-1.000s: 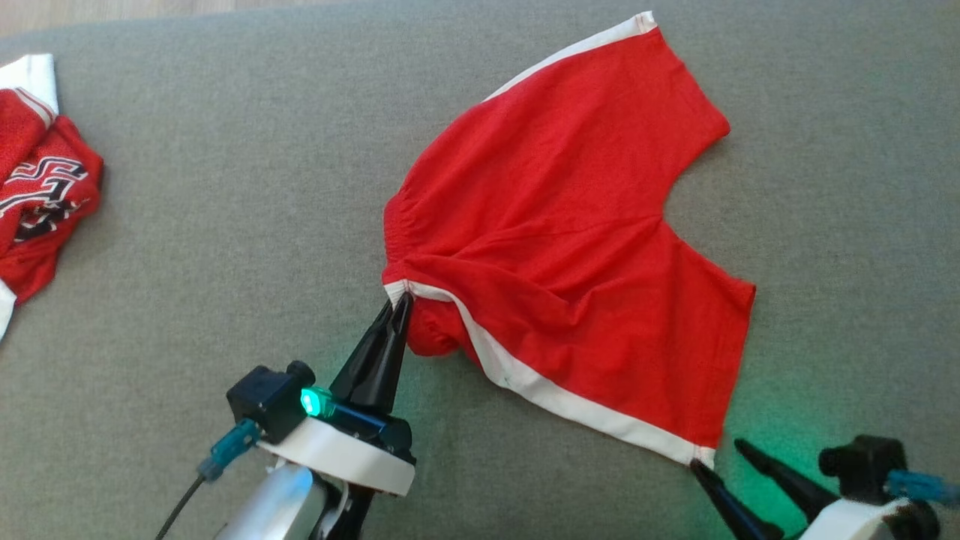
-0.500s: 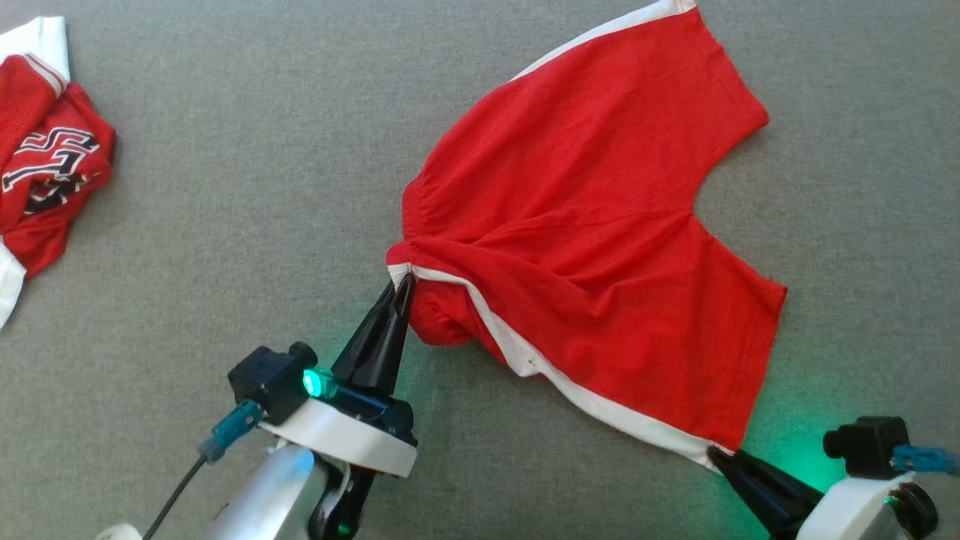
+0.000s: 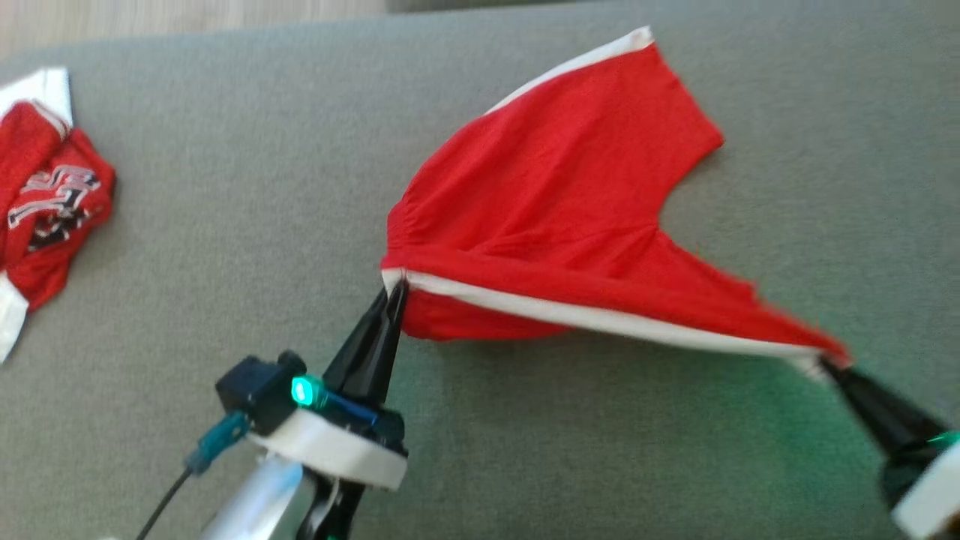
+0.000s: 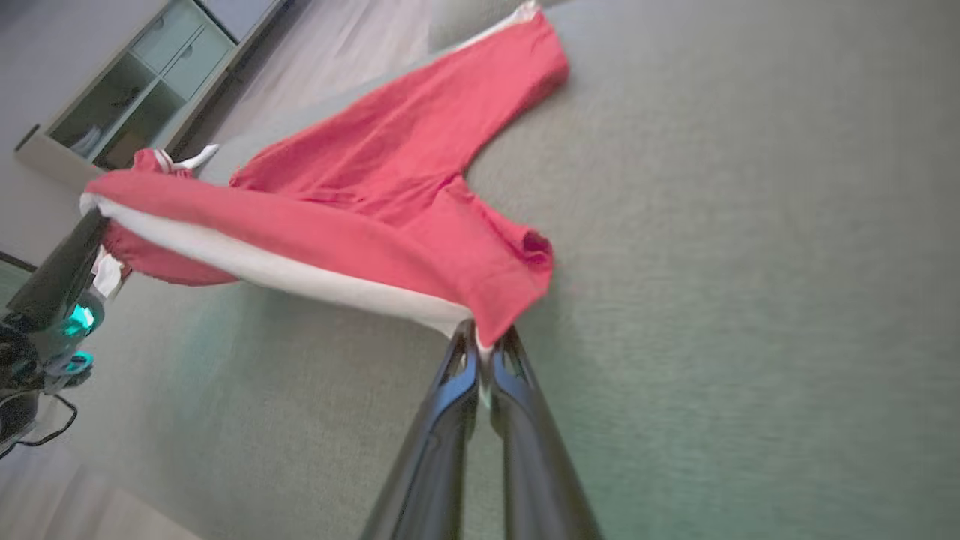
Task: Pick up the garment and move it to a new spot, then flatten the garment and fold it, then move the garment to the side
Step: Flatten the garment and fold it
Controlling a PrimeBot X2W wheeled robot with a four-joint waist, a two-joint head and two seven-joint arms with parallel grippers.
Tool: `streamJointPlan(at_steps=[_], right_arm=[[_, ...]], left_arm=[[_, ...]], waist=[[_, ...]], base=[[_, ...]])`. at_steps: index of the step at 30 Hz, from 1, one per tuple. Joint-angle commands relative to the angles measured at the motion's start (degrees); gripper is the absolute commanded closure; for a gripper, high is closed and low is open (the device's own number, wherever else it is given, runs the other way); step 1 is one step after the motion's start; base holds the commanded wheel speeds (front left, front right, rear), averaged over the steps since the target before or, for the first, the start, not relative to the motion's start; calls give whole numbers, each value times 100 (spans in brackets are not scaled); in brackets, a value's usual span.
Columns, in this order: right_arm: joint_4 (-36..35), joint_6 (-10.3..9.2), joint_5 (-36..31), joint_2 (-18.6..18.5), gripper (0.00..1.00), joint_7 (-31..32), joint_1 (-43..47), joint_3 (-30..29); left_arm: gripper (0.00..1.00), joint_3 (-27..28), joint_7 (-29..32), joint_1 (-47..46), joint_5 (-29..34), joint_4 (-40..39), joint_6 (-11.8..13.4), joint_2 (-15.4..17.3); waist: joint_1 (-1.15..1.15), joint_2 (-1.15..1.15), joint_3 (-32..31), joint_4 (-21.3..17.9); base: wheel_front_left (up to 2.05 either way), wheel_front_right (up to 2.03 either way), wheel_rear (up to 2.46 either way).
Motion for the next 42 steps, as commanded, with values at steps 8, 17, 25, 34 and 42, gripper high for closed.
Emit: streamJointPlan(at_steps=[8,17,25,34,42], right_arm=[[-769,-5,511,-738,100,259,271,-1056],[-1053,-5,631,-738,100,898,476,-1519],[-383,-5,782,-654,100,1587,-1015,-1173],[594,-5,970,-839,100,2333,-2949,-503],[1320,-5,1010,-761,100,2550,-4033,6]], left_arm=[[100,41,316,435,-15,-1079,181,451],[100,-95,968,738,-168,-2101,397,676],[100,-188,1251,-62,-446,-1700,255,261],[100,-97,1233,-903,-854,-880,129,-201],[100,-124,827,-1398,-905,-81,64,-526]], waist=[[0,0,-610,-82],[0,0,-645,225],[0,0,41,540],[0,0,598,929],[0,0,846,1159]], base=[[0,0,0],[0,0,0],[0,0,0],[0,0,0],[0,0,0]])
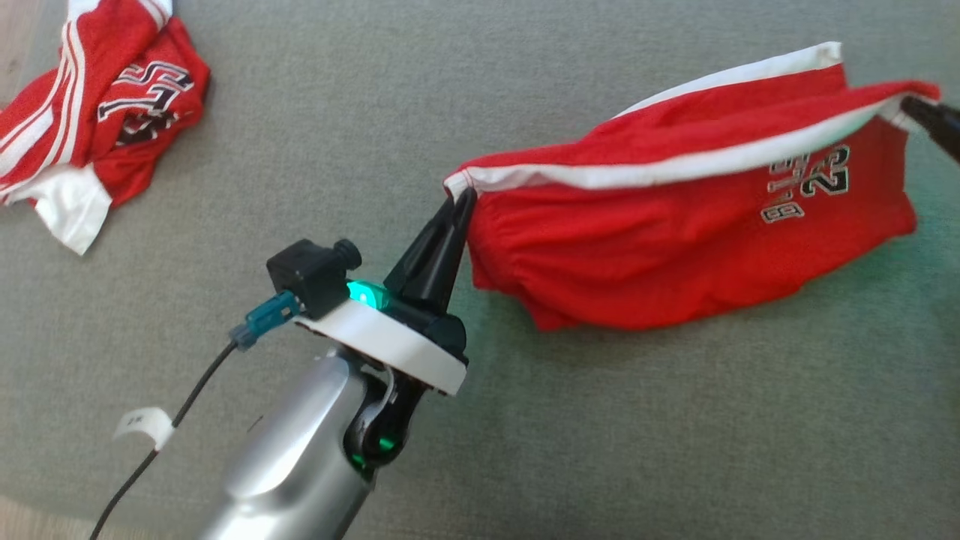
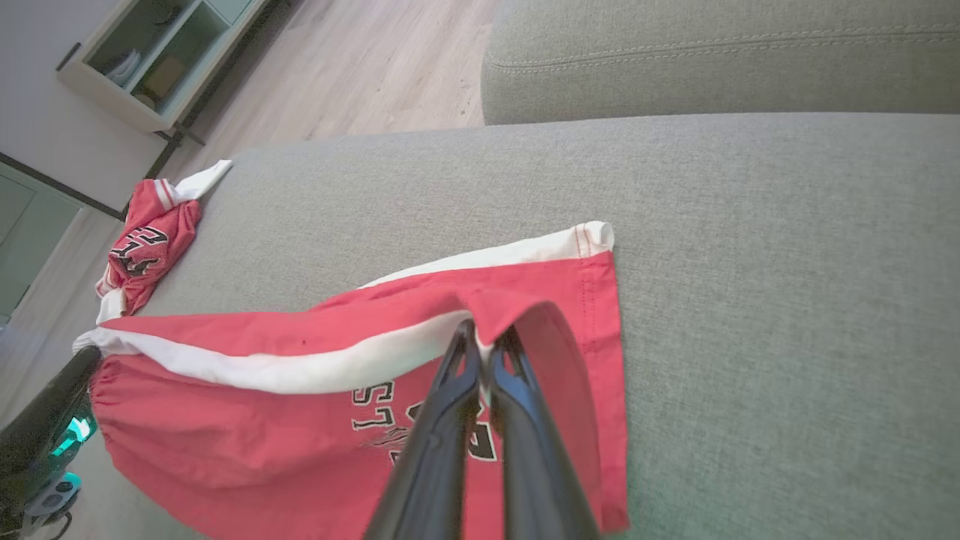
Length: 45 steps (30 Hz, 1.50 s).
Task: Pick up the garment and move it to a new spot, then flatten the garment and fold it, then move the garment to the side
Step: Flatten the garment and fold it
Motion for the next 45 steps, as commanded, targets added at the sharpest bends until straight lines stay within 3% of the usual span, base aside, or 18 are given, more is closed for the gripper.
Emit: streamJointPlan(at_steps=[1,4,5,6,7,8,9,16,22,26,29,37,45], right_arm=[[-69,-5,63,-165,100,-2,-134,25],[168,-5,101,-113,100,-58,-382,150],[236,-5,115,-97,70,-88,-449,185],[299,-5,124,-73,14,-132,-505,214],[352,-5,135,-47,0,-178,-548,242],[393,-5,130,-29,0,-242,-584,269],[424,-5,111,-15,0,-336,-613,289],[419,-5,-39,-21,0,-1279,-302,419],[625,-5,-927,25,0,-2540,391,533],[1081,-5,-1171,408,0,-2854,675,356],[1516,-5,-1503,677,0,-2927,592,238],[2664,-5,-2211,1148,0,-2891,-92,146],[3799,-5,-2623,1062,0,-2842,-551,247]], left_arm=[[100,188,-116,-215,24,-76,-39,36],[100,105,-302,-339,79,153,-55,-17],[100,69,-345,-371,86,224,-60,-31],[94,34,-376,-395,83,294,-64,-45],[65,4,-405,-413,74,358,-67,-57],[29,-21,-432,-430,65,418,-70,-66],[0,-41,-463,-446,61,472,-72,-71],[0,-66,-742,-351,168,710,-29,-42],[0,247,-942,136,773,444,598,53],[0,673,-953,645,1309,-151,993,-16],[0,823,-955,1047,1756,-532,1140,-78],[0,898,-956,1675,2255,-969,1167,-296],[0,886,-956,1860,2525,-1151,986,-417]], waist=[[-1,0,63,60],[-1,0,137,103],[-1,0,157,113],[-1,0,172,120],[-1,0,183,125],[-1,0,190,127],[-1,0,192,127],[-1,0,-48,42],[-1,0,-383,-75],[-1,0,-528,-73],[-1,0,-581,0],[-1,0,-551,395],[-1,0,-450,918]], base=[[0,0,0],[0,0,0],[0,0,0],[0,0,0],[0,0,0],[0,0,0],[0,0,0],[0,0,0],[0,0,0],[0,0,0],[0,0,0],[0,0,0],[0,0,0]])
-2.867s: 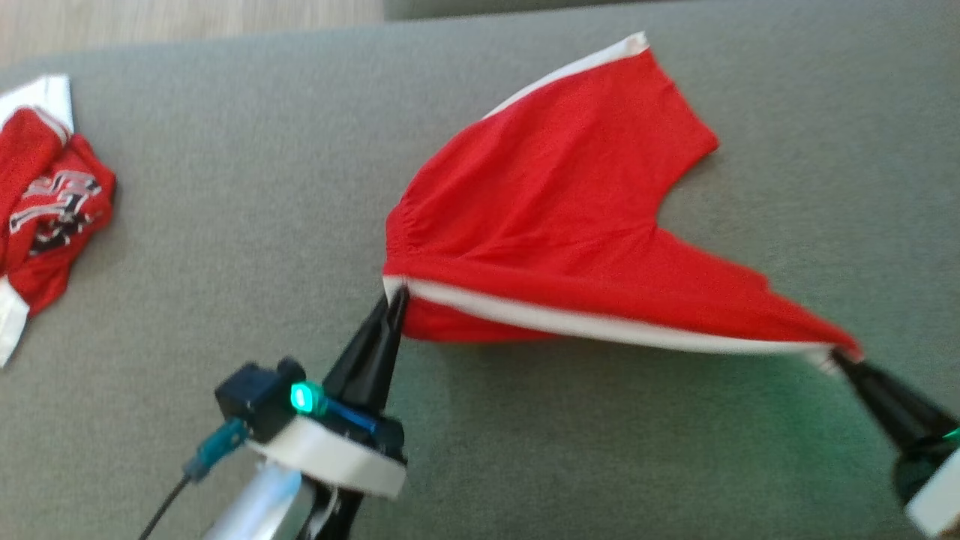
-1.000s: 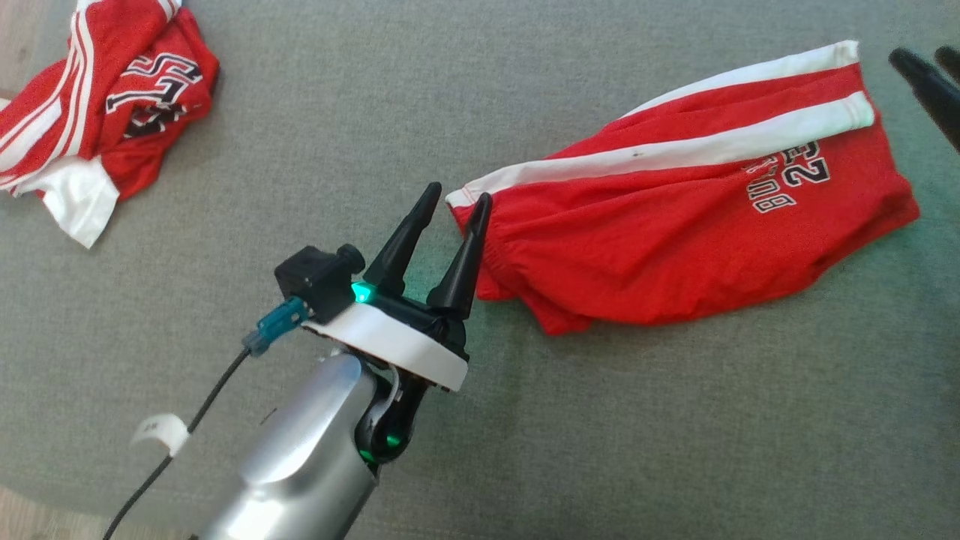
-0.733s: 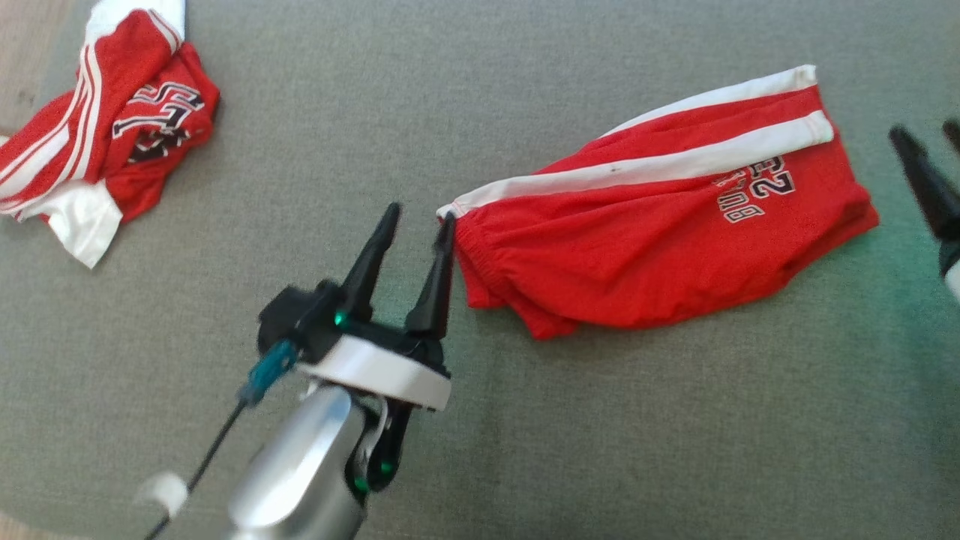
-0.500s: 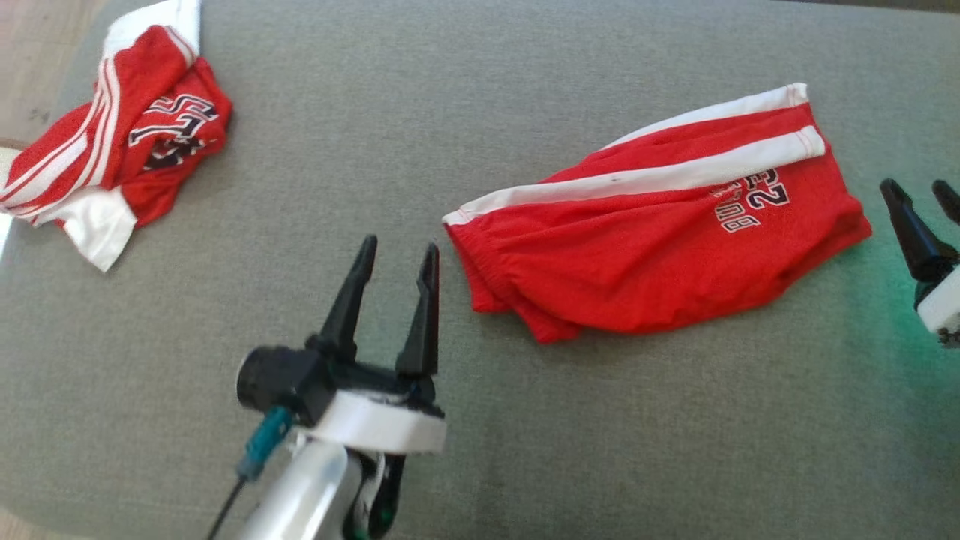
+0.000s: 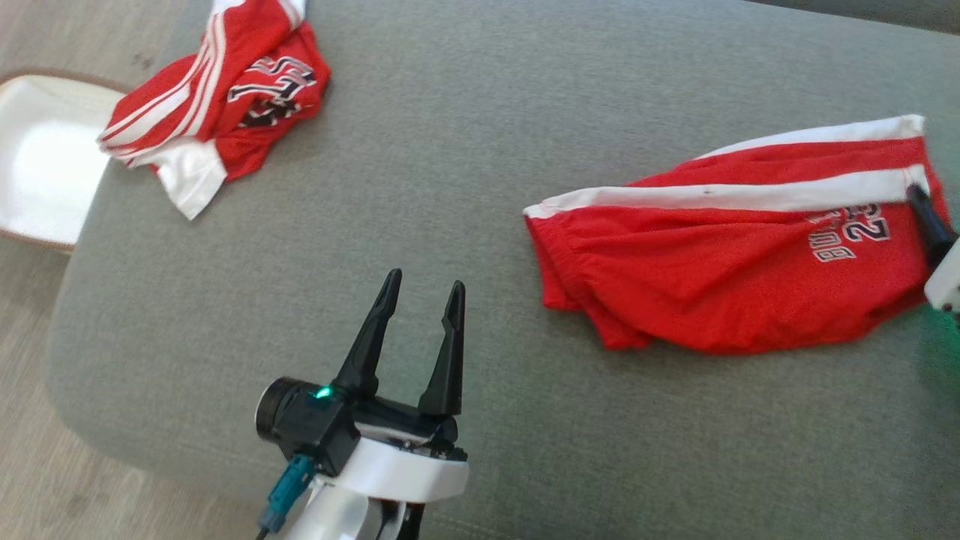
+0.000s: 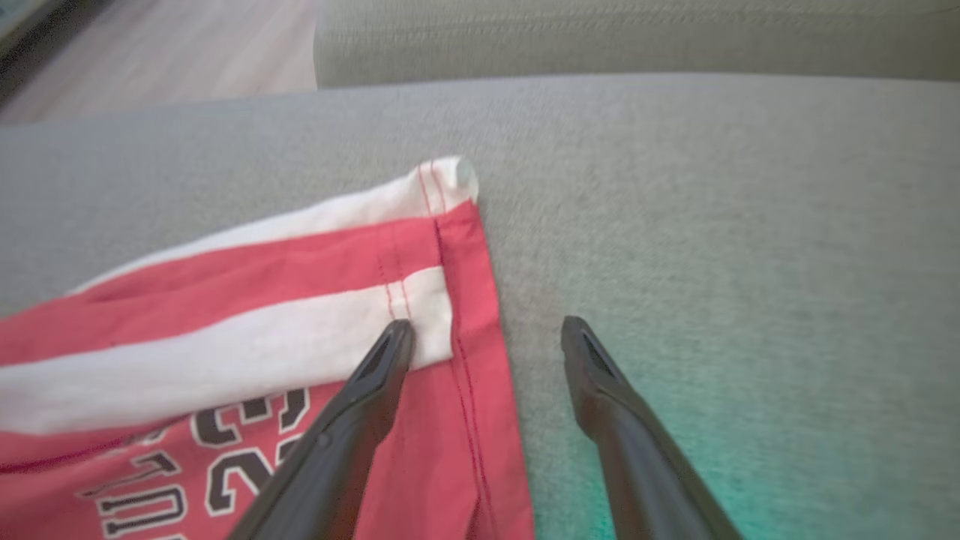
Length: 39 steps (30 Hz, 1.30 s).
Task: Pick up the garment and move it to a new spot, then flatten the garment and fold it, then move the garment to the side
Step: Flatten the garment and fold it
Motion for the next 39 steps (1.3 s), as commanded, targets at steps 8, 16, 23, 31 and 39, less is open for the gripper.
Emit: streamJointPlan(at_steps=[8,16,23,31,39], right_arm=[[139,-5,204,-122,100,244,5,650],[214,-5,465,-262,100,-222,-21,872],[315,-5,581,-564,100,-509,-9,981],[325,-5,608,-1107,100,-653,-86,955],[-38,-5,663,-912,100,-596,-564,1103]], left_arm=[[0,240,-54,21,105,-231,-53,-30],[0,273,-54,44,154,-197,-55,-32],[0,417,-54,95,306,-160,-104,-33],[0,577,-54,94,522,-159,-162,-33],[0,660,-54,109,397,-88,-222,-33]], waist=[[0,0,13,161],[0,0,-130,-184],[0,0,-308,-757],[0,0,-299,-1274],[0,0,-432,-1574]], base=[[0,0,0],[0,0,0],[0,0,0],[0,0,0],[0,0,0]])
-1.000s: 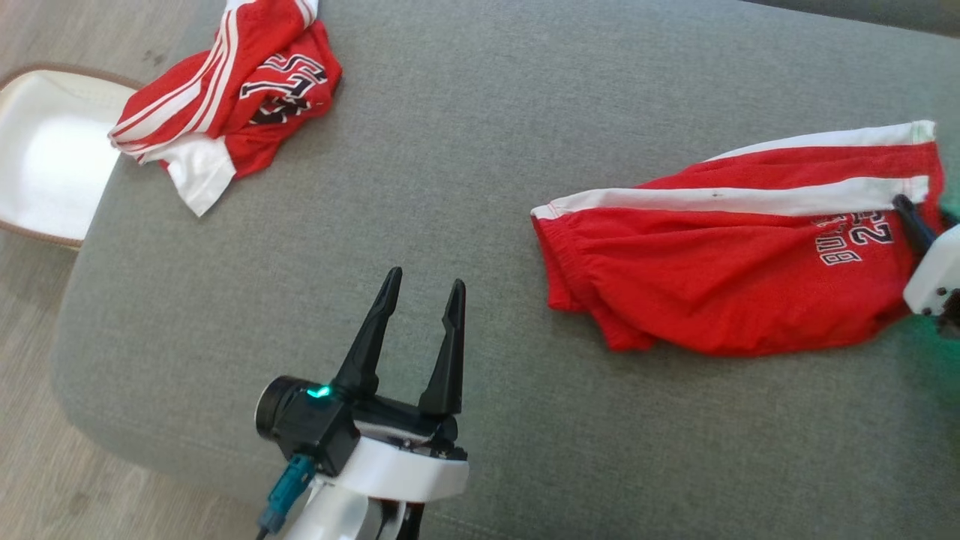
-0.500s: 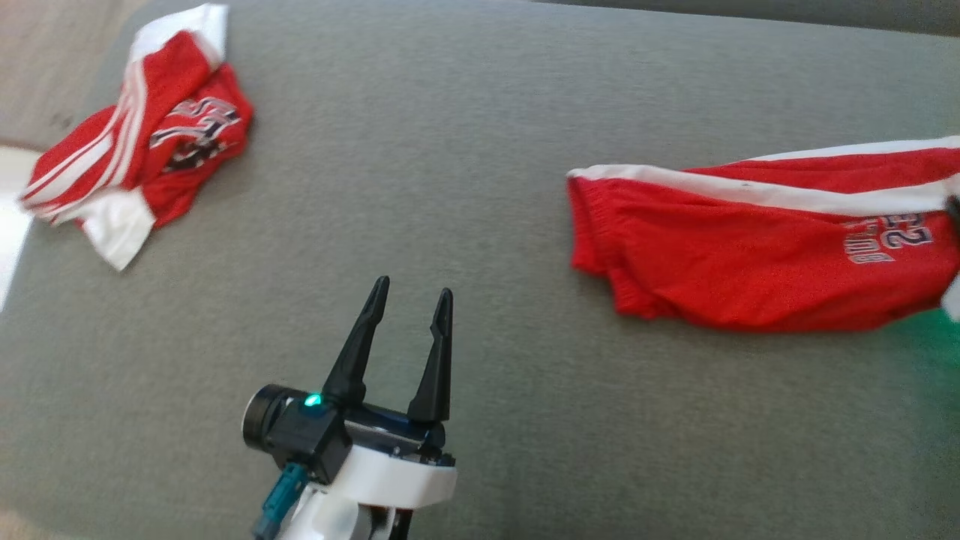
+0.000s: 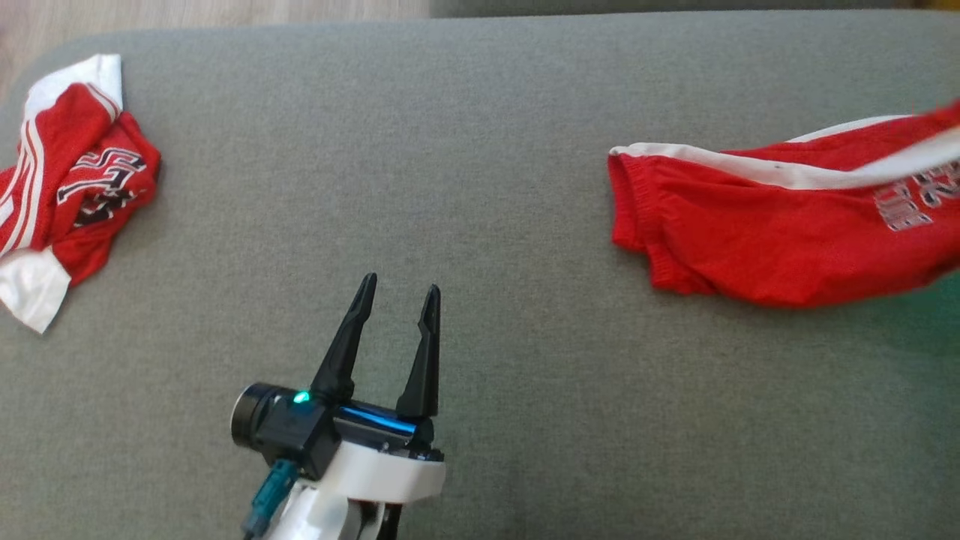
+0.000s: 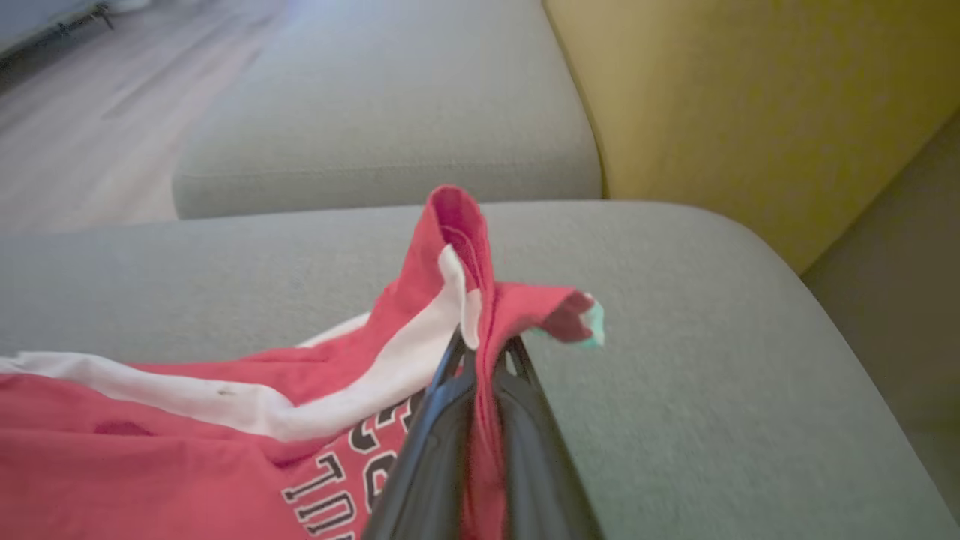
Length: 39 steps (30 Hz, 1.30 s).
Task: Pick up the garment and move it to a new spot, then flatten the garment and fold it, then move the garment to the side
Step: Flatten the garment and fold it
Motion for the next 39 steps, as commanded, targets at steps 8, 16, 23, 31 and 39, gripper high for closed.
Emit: streamJointPlan(at_steps=[8,16,23,31,39], right_arm=[[-715,-5,118,513,100,127,-229,384],[-582,-5,-63,1470,100,265,-453,643],[-20,-5,-313,2335,100,279,-643,758],[24,-5,-366,2758,0,366,-665,1172],[-748,-5,-92,2439,0,-121,-439,1515]], left_arm=[[0,230,-54,133,-192,-72,30,-10],[0,118,-55,239,-320,-64,87,-10],[0,16,-55,260,-404,-39,120,-10],[0,-18,-55,250,-492,38,123,-10],[0,40,-55,318,-526,53,171,-10]], waist=[[0,0,-406,-42],[0,0,-605,66],[0,0,-635,257],[0,0,-626,411],[0,0,-750,315]], base=[[0,0,0],[0,0,0],[0,0,0],[0,0,0],[0,0,0]])
